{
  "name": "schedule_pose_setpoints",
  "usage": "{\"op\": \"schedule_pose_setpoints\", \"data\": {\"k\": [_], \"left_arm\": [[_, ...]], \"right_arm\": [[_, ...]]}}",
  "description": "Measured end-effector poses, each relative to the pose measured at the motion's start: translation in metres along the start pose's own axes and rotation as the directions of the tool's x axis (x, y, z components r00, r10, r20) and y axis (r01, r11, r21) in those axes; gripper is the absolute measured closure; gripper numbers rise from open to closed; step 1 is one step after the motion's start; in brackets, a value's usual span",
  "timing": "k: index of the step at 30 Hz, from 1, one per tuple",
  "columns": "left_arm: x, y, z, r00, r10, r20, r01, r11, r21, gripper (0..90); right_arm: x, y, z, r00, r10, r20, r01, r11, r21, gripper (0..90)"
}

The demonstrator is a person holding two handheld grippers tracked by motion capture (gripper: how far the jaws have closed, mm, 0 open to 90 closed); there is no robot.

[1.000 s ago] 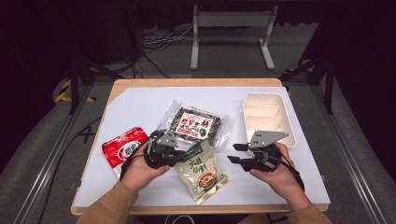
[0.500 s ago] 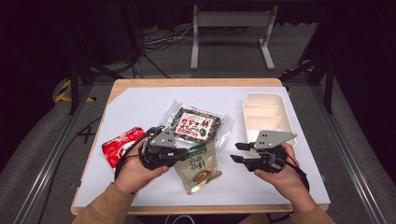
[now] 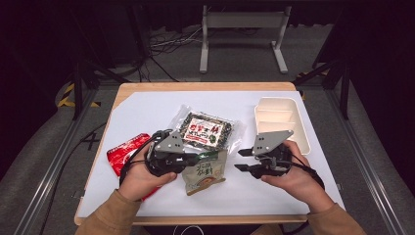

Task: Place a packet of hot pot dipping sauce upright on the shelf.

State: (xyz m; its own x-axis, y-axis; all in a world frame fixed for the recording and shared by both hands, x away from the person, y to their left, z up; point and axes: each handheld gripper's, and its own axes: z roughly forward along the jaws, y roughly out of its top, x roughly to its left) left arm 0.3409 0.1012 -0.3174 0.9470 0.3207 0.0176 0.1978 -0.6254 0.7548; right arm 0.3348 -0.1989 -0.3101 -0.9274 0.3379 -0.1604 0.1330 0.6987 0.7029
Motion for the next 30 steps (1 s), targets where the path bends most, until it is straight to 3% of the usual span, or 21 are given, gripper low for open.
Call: {"op": "schedule_pose_setpoints", "data": {"k": [13, 22, 29, 30], "left_arm": [[-0.003, 0.003, -0.004, 1.0, 0.004, 0.006, -0.004, 0.9994, -0.034, 83.2], [-0.011, 0.005, -0.004, 0.9996, 0.025, 0.014, -0.024, 0.9988, -0.042, 83.2], [-0.013, 0.007, -0.004, 0.999, 0.039, 0.021, -0.038, 0.9977, -0.056, 83.4], [-0.014, 0.007, -0.004, 0.9989, 0.041, 0.023, -0.039, 0.9976, -0.057, 83.5]], "right_arm": [[-0.002, 0.025, 0.003, 0.9972, -0.074, -0.011, 0.074, 0.997, 0.038, 53.5], [-0.003, 0.038, 0.015, 0.9916, -0.105, -0.075, 0.11, 0.992, 0.066, 51.9], [-0.003, 0.042, 0.03, 0.9819, -0.129, -0.139, 0.144, 0.984, 0.104, 51.9], [-0.004, 0.044, 0.037, 0.9769, -0.152, -0.151, 0.171, 0.978, 0.121, 52.0]]}}
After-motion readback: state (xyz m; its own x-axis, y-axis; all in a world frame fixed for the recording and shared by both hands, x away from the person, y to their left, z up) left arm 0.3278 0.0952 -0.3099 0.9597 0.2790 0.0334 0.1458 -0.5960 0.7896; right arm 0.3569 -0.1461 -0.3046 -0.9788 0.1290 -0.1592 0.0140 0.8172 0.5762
